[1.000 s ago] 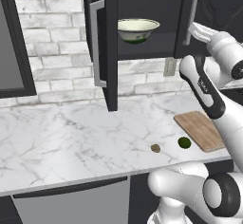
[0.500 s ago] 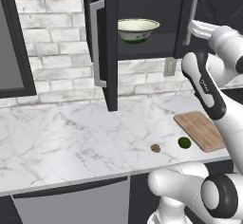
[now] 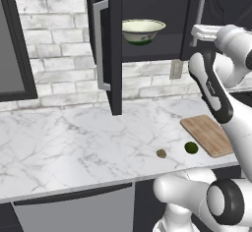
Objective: Open the cabinet. Place the bowl and condiment on the counter. Then place the lime and garlic on the cutting board.
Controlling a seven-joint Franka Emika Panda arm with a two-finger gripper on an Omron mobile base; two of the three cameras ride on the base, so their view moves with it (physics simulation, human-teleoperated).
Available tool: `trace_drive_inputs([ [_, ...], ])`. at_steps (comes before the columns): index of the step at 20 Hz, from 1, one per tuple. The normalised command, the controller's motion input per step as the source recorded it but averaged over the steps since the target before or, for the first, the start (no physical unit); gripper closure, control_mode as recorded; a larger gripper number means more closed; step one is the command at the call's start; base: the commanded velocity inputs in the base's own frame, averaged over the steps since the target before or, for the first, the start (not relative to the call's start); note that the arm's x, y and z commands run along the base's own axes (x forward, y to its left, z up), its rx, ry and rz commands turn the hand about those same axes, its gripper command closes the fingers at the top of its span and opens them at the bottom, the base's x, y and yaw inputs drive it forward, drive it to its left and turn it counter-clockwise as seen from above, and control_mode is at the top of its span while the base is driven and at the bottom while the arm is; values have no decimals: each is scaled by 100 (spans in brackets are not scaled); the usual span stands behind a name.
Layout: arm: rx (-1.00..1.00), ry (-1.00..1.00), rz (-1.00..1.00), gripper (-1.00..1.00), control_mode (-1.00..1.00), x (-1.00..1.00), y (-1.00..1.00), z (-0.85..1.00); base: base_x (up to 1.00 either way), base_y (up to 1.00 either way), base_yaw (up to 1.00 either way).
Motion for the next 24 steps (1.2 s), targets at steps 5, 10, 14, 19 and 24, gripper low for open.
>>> trace_drive_inputs([
  [5, -5, 5, 0, -100, -100, 25, 0, 0, 0, 0, 0],
  [10, -5, 1, 0, -100, -100, 23, 0, -7, 0, 0, 0],
  [14, -3, 3, 0, -100, -100, 16, 0, -3, 0, 0, 0],
  [19, -3, 1, 0, -100, -100, 27, 0, -2, 0, 0, 0],
  [24, -2, 1, 0, -100, -100, 31, 0, -3, 0, 0, 0],
])
